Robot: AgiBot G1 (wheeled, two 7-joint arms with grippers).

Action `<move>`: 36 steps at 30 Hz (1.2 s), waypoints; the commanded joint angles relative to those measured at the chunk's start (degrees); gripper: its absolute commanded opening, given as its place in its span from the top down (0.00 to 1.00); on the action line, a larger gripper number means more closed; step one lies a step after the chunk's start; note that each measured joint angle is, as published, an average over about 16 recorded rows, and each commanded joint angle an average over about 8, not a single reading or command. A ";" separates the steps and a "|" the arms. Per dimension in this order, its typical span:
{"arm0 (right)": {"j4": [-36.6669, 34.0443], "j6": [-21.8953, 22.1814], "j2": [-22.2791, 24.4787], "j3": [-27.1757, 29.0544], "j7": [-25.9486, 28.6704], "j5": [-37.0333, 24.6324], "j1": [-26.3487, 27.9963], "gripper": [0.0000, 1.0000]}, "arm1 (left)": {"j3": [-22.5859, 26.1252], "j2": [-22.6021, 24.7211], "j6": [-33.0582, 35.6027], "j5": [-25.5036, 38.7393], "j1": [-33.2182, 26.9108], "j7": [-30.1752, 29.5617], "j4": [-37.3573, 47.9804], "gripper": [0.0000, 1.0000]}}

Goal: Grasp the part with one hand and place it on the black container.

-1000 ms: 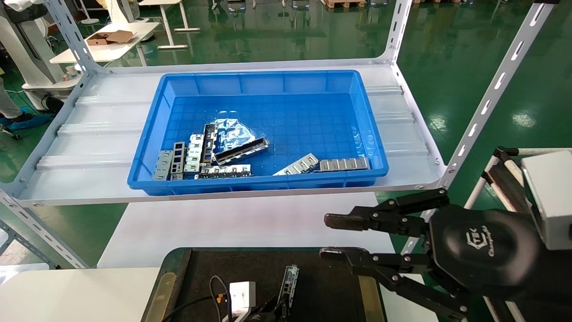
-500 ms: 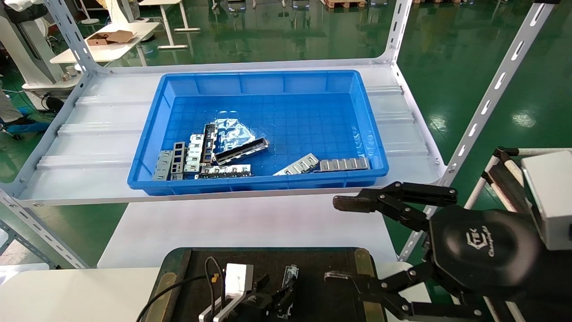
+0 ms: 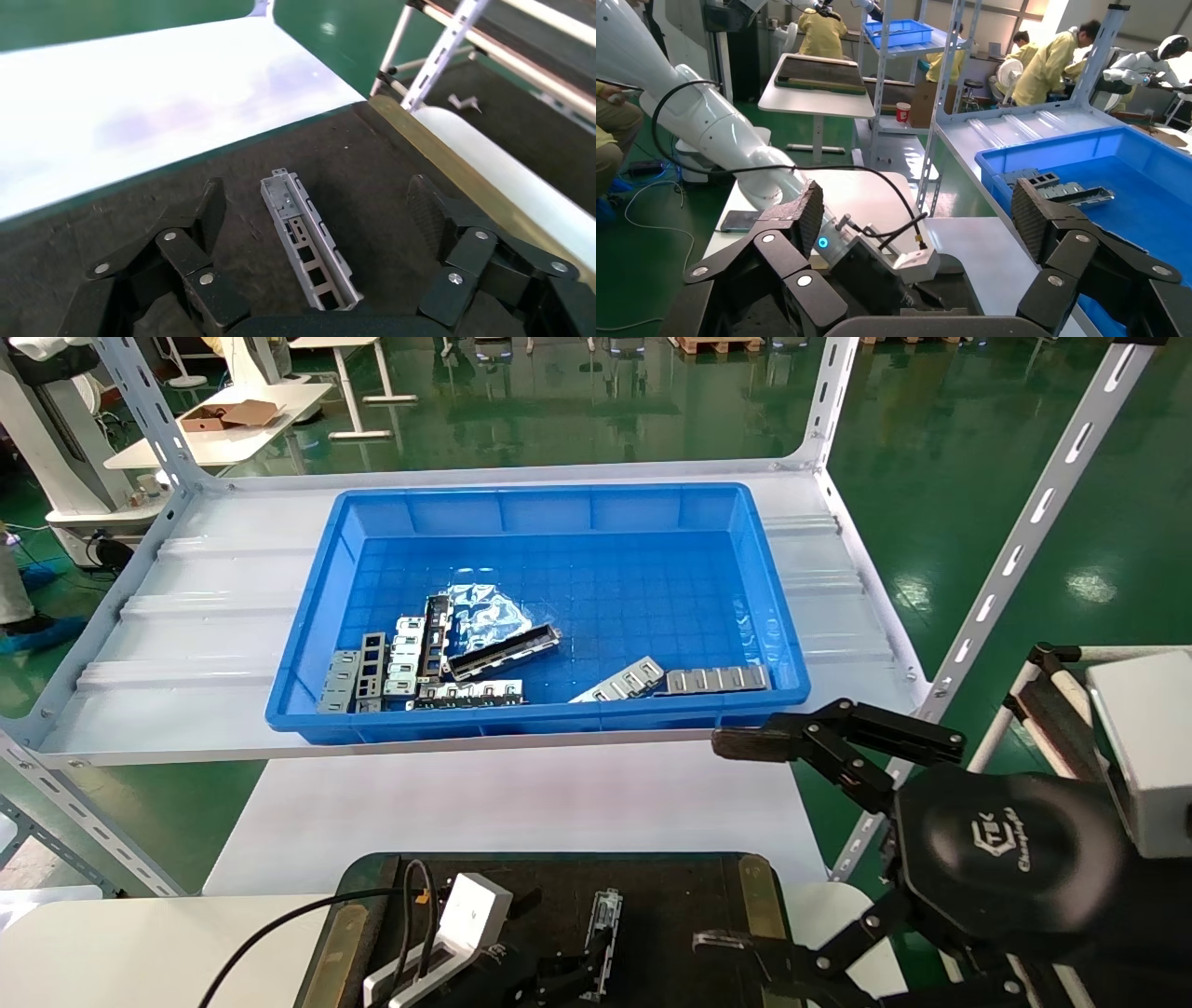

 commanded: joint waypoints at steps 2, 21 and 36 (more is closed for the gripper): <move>0.00 0.00 0.00 0.00 0.00 0.00 0.00 0.00 | -0.59 -1.55 4.05 1.02 -0.33 1.21 0.75 0.00; 0.00 0.01 0.01 -0.03 -0.02 0.02 0.01 0.00 | -7.08 -9.56 35.84 -0.08 -1.08 12.32 6.89 0.00; 0.00 0.02 0.02 -0.05 -0.03 0.04 0.01 0.00 | -9.11 -15.25 53.42 -1.62 -3.47 17.10 13.32 0.00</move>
